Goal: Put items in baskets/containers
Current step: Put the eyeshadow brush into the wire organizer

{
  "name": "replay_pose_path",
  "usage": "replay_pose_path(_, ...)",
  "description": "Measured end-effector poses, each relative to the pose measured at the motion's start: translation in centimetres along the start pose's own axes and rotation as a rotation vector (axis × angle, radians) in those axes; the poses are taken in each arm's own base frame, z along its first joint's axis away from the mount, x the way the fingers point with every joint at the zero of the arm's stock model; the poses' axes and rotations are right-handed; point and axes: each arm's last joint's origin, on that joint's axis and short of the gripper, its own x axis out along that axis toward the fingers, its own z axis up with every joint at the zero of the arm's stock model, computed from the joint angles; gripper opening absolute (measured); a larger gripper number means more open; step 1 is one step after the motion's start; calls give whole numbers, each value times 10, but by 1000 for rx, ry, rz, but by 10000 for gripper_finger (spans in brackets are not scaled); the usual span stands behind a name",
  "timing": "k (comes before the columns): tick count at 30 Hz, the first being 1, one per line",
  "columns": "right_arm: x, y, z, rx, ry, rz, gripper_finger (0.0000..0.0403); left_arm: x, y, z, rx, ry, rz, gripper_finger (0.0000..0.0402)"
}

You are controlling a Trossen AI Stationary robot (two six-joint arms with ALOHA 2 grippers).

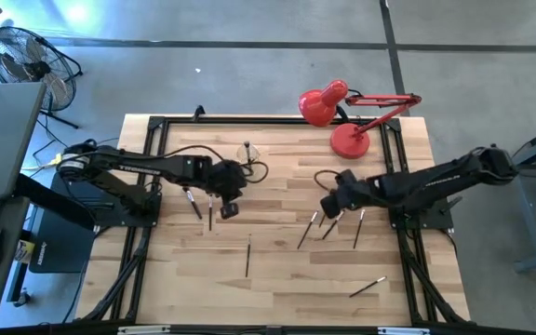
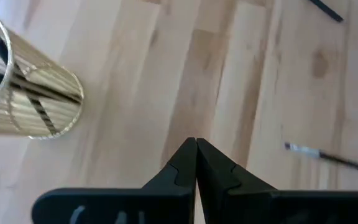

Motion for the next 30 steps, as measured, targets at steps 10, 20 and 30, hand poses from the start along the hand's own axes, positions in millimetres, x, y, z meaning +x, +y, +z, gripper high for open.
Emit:
replay_pose_path(10, -4, 35, -16, 224, 147, -394, 0, 6, 35, -35, 19, 15, -110, 0)
replay_pose_path(20, 25, 29, -13, 503, 201, -707, 20, 6, 38, -36, 132, 1, -163, 0)
replay_pose_path(30, 43, 15, -2, 599, 158, -668, 92, 5, 37, -36, 149, 1, -188, 0)
